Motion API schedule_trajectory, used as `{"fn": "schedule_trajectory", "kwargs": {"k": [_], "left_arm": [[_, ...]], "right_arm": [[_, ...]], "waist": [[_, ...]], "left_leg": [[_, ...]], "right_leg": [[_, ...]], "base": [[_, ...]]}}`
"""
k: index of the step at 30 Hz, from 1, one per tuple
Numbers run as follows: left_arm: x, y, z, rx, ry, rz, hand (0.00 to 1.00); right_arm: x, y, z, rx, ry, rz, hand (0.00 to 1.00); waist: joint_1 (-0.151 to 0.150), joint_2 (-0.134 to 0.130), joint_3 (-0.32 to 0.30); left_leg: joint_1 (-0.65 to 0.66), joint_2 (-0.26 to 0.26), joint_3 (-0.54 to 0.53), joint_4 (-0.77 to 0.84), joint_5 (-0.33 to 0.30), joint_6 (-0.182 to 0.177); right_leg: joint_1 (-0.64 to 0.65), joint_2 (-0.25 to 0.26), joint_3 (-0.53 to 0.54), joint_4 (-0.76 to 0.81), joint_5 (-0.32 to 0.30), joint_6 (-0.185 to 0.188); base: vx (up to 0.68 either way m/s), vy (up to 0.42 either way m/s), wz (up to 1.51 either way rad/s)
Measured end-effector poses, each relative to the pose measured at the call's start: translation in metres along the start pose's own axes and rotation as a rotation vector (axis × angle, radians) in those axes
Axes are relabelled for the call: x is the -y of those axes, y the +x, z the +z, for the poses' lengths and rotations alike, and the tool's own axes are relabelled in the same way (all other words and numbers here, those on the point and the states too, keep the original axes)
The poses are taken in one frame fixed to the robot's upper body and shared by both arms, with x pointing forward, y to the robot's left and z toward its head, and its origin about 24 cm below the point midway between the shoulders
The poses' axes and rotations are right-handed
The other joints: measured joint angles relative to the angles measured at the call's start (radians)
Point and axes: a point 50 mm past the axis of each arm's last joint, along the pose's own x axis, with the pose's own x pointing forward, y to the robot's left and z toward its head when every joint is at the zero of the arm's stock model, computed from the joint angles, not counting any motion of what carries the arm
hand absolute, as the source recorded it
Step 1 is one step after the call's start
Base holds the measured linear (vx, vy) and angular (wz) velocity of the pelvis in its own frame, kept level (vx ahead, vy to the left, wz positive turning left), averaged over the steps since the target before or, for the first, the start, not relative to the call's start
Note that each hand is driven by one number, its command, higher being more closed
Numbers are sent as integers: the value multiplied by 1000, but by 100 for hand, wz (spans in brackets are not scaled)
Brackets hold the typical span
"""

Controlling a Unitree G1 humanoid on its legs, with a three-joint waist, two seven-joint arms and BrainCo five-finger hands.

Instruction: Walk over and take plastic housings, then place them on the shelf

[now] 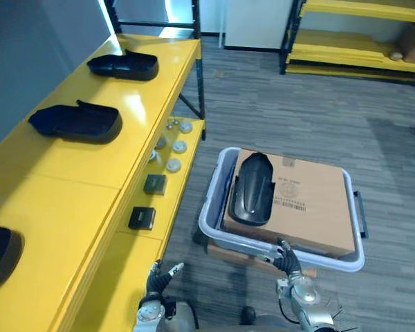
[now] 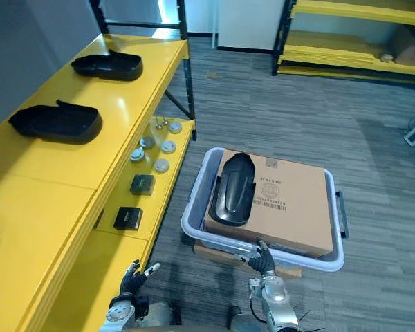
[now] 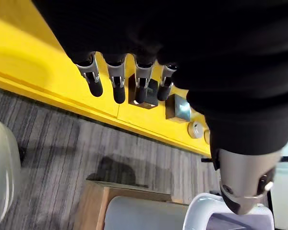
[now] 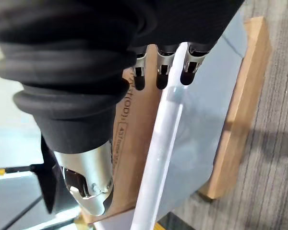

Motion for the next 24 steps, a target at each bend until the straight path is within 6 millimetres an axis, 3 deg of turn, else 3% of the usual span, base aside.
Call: {"fn": "schedule_trajectory", "kwargs": {"k": [3, 6, 12, 15, 18, 20, 24], "left_arm": [[-7, 1, 0, 1, 11, 15, 0], [-13, 1, -3, -6, 23, 25, 0], [-23, 0, -7, -17, 39, 46, 0], [-27, -1, -10, -26, 22, 63, 0], [-31, -5, -16, -42, 28, 74, 0], [-32, -7, -21, -55, 30, 75, 0], [-33, -12, -30, -83, 35, 65, 0]], "right_arm": [[0, -6, -8, -21, 26, -10, 0], [12, -7, -2, 8, 64, -64, 0], [64, -16, 16, 113, 165, -315, 0], [103, -31, 36, 226, 206, -496, 0], [140, -51, 60, 353, 201, -688, 0], [145, -56, 66, 382, 185, -729, 0], [150, -66, 104, 537, 98, -774, 0]], "waist": [[-1, -16, -6], [-4, -22, -10], [-29, -30, -30], [-30, -31, -41], [-58, -36, -60], [-58, -41, -71], [-56, -50, -79]], "left_leg": [[27, -33, 44, -39, 2, 14], [80, -72, 96, -107, 17, 39], [126, -86, 123, -152, 23, 49], [144, -84, 121, -164, 23, 49], [155, -90, 119, -186, 23, 49], [156, -94, 119, -190, 24, 51], [160, -112, 112, -222, 45, 63]], "right_leg": [[-3, -30, 33, -14, 10, 25], [-2, -60, 76, -36, 22, 47], [0, -63, 114, -48, 39, 62], [5, -59, 119, -50, 47, 65], [5, -62, 119, -53, 50, 66], [6, -65, 119, -59, 50, 66], [-3, -77, 114, -65, 50, 66]], "base": [[62, 149, -34], [66, 133, -45], [60, 45, -26], [24, -10, -28], [-17, 5, -4], [-17, 5, -3], [-83, -1, 2]]}}
